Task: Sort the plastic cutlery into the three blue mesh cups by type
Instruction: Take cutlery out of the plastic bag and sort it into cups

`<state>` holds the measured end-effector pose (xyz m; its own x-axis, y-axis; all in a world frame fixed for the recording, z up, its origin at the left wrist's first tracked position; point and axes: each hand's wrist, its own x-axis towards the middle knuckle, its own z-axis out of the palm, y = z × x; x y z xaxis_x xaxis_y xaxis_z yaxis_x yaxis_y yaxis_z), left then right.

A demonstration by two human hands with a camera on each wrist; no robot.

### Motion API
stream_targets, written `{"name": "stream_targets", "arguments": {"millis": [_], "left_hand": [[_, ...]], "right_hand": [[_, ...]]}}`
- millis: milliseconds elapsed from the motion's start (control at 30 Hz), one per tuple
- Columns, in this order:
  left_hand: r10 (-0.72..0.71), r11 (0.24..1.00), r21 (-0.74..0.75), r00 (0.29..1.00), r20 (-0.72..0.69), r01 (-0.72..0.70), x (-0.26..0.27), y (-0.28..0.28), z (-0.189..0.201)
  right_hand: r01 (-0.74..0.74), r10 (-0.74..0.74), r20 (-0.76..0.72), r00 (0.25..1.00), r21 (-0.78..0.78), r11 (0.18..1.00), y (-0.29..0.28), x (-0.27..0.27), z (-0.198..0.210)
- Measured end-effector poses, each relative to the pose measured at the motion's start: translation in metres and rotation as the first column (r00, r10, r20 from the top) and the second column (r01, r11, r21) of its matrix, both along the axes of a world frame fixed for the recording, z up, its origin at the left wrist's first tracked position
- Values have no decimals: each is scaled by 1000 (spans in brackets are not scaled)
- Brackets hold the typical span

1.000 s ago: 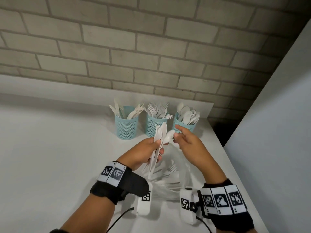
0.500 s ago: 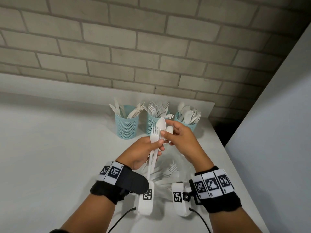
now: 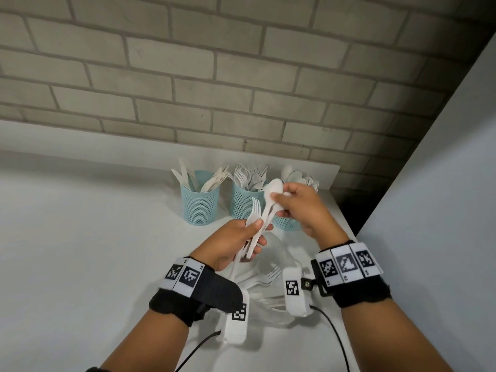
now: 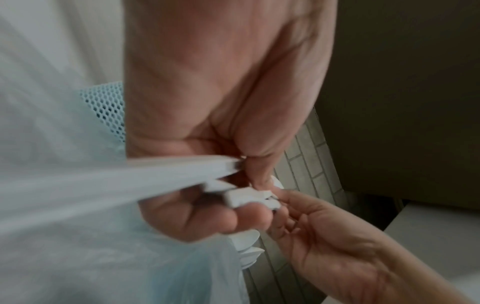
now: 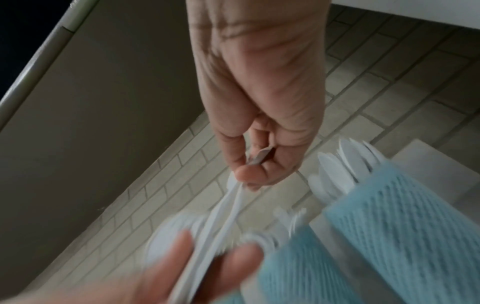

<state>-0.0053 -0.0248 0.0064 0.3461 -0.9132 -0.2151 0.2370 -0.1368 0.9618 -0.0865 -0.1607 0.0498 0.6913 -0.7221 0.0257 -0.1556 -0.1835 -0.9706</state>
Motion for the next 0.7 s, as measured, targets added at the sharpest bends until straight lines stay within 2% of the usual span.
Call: {"name": "stream_targets", "arguments": {"millis": [100, 167, 267, 333, 467, 567, 633, 700], "left_hand": [[43, 999, 27, 998, 36, -44, 2, -3, 2], [79, 996, 34, 996, 44, -81, 4, -6, 3], [103, 994, 35, 994, 38, -104, 5, -10, 4], [109, 993, 43, 994, 31, -110, 5, -12, 4], [159, 986, 69, 983, -91, -153, 5, -17, 5], [193, 981, 59, 961, -199, -185, 7, -17, 6], [203, 979, 46, 953, -226, -198, 9, -15, 6], [201, 979, 22, 951, -237, -201, 10, -13, 7]], "right_hand": [[227, -224, 41, 974, -85, 970, -30, 1, 25], [356, -342, 120, 932, -125, 926, -47, 0, 41], [516, -464, 257, 848, -204, 832, -63, -2, 54], [564, -489, 292, 822, -299, 770, -67, -1, 52], [514, -444, 266, 856, -527, 677, -66, 8, 33], [444, -418, 201, 886, -627, 640, -66, 16, 18], [381, -406, 125, 905, -662, 646, -67, 21, 7], [272, -421, -33, 907, -716, 643, -67, 23, -3]]}}
